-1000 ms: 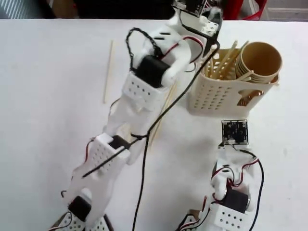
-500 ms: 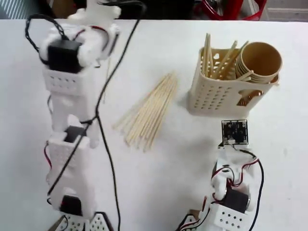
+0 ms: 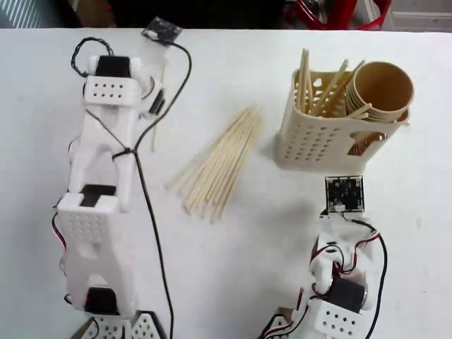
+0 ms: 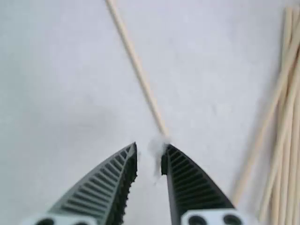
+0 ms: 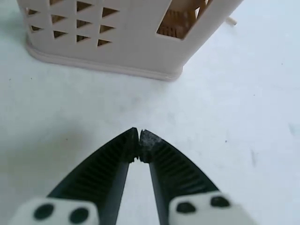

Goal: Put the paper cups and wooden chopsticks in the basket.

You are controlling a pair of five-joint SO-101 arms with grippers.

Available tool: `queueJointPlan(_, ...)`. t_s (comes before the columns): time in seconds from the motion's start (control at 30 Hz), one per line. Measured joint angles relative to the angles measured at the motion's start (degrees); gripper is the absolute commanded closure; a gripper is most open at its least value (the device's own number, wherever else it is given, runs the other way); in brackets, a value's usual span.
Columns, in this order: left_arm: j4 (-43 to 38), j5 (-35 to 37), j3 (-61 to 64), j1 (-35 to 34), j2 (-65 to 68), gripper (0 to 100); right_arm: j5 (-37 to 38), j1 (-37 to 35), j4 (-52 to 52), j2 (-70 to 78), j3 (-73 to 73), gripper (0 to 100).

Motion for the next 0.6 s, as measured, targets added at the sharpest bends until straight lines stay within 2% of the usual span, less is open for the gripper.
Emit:
queueJointPlan(0.1, -3.78, 1.49, -0.26, 0.26, 5.36, 89, 0.00, 0.00, 0.00, 0.00, 0.00, 98.1)
queueJointPlan(0.23, -4.22, 2.11, -5.36, 0.44, 13.98, 85, 0.00, 0.00, 0.00, 0.00, 0.00, 98.1)
queueJointPlan(0.4, -3.96, 6.15, -16.26, 0.53, 23.74, 86, 0.00, 0.00, 0.00, 0.00, 0.00, 98.1)
queueJointPlan(0.6, -0.26, 7.12, -29.19, 0.70, 33.14, 90, 0.00, 0.00, 0.00, 0.00, 0.00, 98.1)
